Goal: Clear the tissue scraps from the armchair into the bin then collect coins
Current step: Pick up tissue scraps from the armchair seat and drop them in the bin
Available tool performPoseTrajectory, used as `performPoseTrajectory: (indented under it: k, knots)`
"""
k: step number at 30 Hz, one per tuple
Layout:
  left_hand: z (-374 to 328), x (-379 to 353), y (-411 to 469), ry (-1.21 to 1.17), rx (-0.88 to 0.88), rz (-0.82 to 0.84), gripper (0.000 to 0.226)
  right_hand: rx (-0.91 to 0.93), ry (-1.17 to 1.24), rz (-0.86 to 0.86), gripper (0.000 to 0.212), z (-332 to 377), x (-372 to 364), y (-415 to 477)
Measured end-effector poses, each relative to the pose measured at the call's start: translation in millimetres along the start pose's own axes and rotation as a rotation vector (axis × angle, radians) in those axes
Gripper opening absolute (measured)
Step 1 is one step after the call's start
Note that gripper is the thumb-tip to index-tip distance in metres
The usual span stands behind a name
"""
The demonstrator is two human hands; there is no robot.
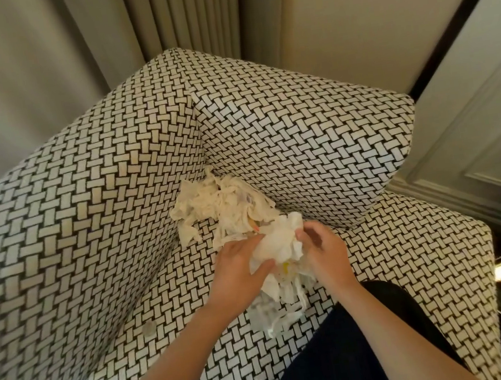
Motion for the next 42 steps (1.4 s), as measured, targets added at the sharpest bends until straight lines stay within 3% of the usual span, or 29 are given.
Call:
performPoseTrajectory:
  k: [3,8,11,14,17,23,29,32,42]
  knots:
    - [-13,-1,-2,-0.108,0.035,0.029,0.048,-0.088,0.146,-0.012,0.012,-7,5,-6]
    - [-31,6,3,-0.295,0.072,-0.048,0.019,-0.151,0.282,0.006,0.014,-8,14,-19]
    - [-37,10,5,-0.429,0.132,-0.083,0.025,-0.195,0.325,0.005,0.013,-8,19,-24]
    - [-49,8,6,-0.543,0.126,-0.013,0.044,-0.201,0.301,0.026,0.014,-6,20,-28]
    - [-59,3,5,-0.512,0.074,0.066,0.041,-0.217,0.273,0.057,0.019,-7,19,-33]
    - [-55,11,7,-0.489,0.118,-0.031,0.027,-0.235,0.338,0.068,0.025,-6,27,-40]
    - [-58,11,14,-0.530,0.199,-0.042,0.023,-0.349,0.549,-0.003,0.014,-12,44,-44]
    - [-71,4,21,-0.545,0.229,-0.021,0.020,-0.379,0.546,-0.001,0.011,-15,58,-41]
    - [-146,-34,59,-0.477,0.105,0.078,0.029,-0.435,0.539,-0.090,0.014,-33,142,-35]
Point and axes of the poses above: each hand's wrist, its own y-axis towards the middle knuckle, its own x-axis out of the back of the hand, z = x × y, the point moved 9 cm from there along y, towards the middle knuckle, and after that the axes turned 6 degrees about -x, right-handed, at the moved point
